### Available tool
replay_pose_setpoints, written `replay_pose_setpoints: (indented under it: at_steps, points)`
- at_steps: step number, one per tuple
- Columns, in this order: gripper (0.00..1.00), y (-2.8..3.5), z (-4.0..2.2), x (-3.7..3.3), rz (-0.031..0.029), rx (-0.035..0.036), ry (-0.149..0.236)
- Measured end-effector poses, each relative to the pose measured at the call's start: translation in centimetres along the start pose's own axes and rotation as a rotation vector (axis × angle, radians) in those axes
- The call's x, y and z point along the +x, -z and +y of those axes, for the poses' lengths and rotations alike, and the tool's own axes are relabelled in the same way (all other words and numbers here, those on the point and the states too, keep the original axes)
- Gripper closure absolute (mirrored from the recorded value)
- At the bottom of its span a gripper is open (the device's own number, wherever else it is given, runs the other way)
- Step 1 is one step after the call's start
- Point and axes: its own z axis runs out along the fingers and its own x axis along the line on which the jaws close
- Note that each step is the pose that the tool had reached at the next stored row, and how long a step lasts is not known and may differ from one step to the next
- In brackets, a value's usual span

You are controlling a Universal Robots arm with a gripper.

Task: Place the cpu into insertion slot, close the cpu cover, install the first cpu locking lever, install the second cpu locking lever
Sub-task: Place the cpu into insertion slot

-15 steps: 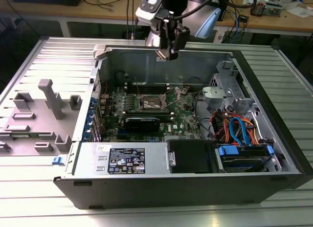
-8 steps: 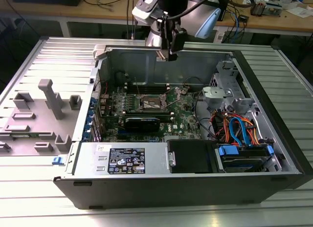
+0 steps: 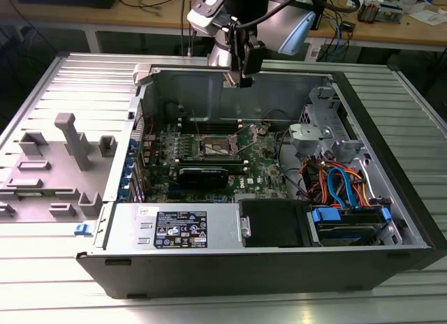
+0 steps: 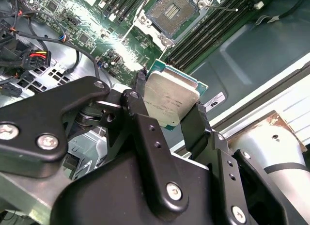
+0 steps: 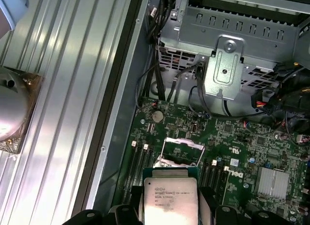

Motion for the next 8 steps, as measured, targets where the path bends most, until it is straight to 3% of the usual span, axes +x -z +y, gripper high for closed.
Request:
replay_pose_setpoints:
  at_steps: [8]
  points:
    - [0.46,-0.05,-0.04,0.02,-0.0005,0.0005,0.000]
